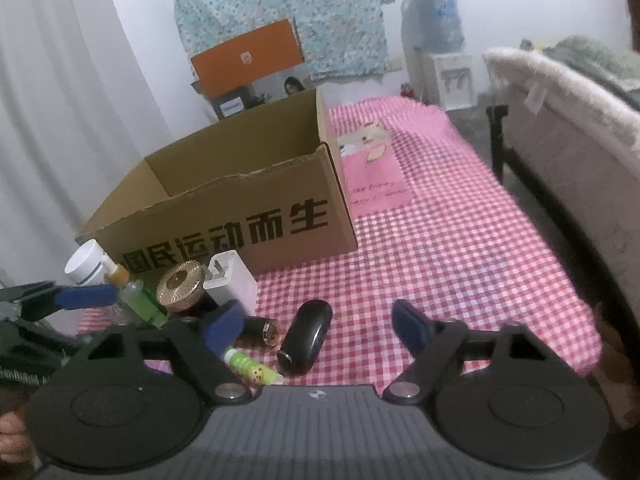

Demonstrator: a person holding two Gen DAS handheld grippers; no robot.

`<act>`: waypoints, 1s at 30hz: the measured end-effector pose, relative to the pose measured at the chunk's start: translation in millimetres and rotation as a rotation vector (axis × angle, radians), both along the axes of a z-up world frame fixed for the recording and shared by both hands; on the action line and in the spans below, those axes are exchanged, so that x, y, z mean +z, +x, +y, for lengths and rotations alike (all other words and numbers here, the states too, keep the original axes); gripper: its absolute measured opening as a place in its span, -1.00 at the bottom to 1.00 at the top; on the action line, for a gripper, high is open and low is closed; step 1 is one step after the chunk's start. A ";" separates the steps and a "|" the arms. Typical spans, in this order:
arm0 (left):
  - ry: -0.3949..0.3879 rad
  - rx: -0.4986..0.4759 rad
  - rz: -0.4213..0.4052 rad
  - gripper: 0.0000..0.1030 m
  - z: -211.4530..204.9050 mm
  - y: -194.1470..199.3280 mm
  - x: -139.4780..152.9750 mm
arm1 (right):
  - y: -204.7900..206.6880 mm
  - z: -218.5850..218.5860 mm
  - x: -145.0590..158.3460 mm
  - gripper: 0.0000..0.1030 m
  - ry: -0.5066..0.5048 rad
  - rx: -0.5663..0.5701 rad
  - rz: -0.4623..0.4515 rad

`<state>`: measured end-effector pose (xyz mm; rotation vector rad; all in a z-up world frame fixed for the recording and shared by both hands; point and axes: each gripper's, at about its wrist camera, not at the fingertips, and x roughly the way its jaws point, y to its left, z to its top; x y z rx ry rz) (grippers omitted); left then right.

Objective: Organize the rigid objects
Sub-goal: 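Lower the right gripper onto the pink plastic lid and close it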

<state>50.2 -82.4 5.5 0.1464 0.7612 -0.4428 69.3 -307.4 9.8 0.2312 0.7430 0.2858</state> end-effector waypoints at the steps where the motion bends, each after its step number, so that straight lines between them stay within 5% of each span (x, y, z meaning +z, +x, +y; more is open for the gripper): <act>1: 0.012 -0.015 0.005 0.53 -5.2 0.8 -2.6 | 4.2 -1.9 -1.7 0.43 0.011 0.008 0.015; 12: 0.096 -0.008 0.079 0.36 5.8 -14.5 -20.6 | 9.2 18.5 -9.1 0.20 0.141 0.181 0.090; 20: 0.186 -0.022 0.083 0.61 7.0 -13.3 -34.1 | 15.5 53.9 -29.9 -0.11 0.188 0.286 0.221; 30: 0.252 -0.060 0.071 0.65 2.2 -4.7 -48.2 | 26.6 65.5 -45.6 -0.28 0.152 0.284 0.304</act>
